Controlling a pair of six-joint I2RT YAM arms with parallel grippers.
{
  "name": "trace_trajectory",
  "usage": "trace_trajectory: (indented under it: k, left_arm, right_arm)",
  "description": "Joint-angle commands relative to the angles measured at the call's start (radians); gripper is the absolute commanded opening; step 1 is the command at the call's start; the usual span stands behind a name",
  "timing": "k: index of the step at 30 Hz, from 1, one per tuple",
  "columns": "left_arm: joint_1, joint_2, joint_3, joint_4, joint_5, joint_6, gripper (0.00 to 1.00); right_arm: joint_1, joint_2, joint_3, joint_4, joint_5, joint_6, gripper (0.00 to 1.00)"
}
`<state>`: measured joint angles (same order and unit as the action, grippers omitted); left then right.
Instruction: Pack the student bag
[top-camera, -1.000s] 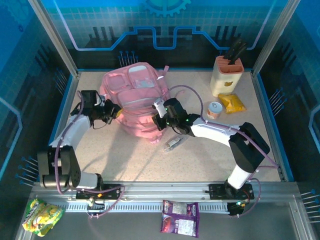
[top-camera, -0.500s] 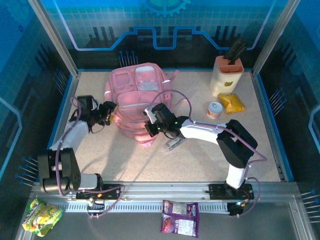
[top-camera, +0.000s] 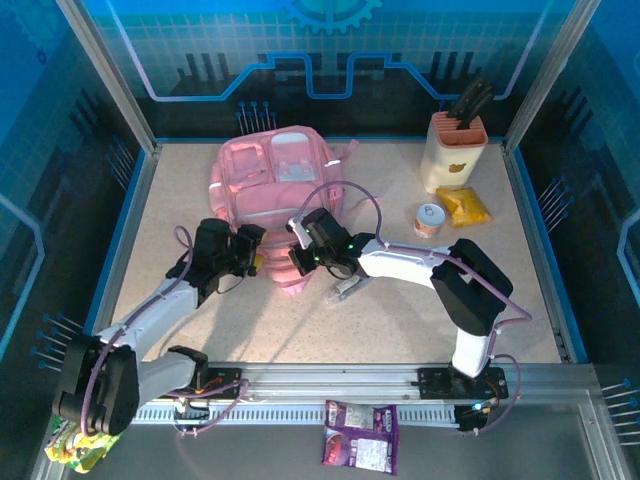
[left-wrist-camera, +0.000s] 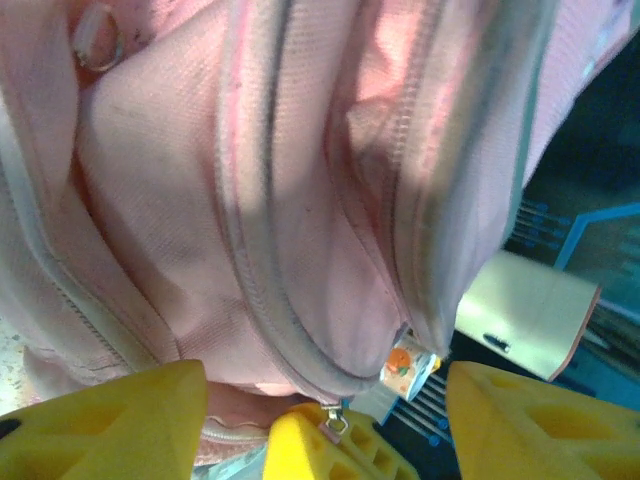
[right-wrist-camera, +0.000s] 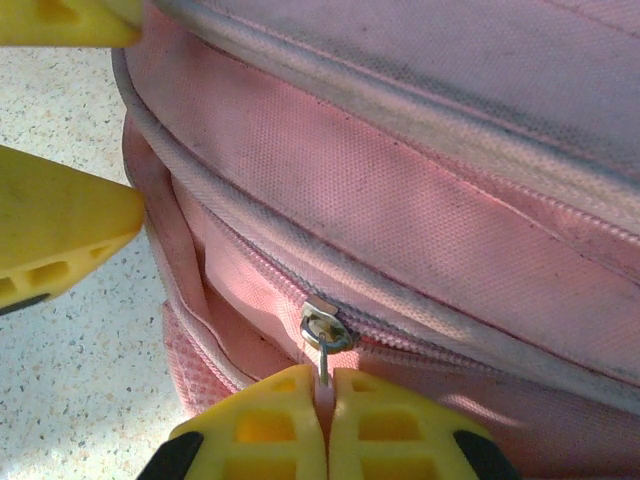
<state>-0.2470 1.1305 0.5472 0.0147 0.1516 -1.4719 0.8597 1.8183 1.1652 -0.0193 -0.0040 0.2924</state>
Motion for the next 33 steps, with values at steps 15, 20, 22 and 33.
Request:
trace_trajectory:
  k: [15,20,22,33]
  left_arm:
    - [-0.069,0.13,0.086,0.008,-0.172,-0.043,0.09]
    - [-0.028,0.054,0.075,-0.043,-0.173,0.012,0.0]
    - [-0.017,0.018,0.074,-0.071,-0.182,0.046,0.0]
    - [0.173,-0.082,0.085,-0.219,-0.065,0.256,0.0]
  right_arm:
    - [0.03,-0.024,0.016,-0.047,0.084,-0.051,0.0]
    - [0.0,-0.06,-0.029,-0.067,0.141,-0.068,0.0]
    - [-0.019,-0.073,-0.057,-0.059,0.155,-0.072,0.0]
    - [-0.186,-0.146,-0.129,-0.056,0.188,-0.088,0.0]
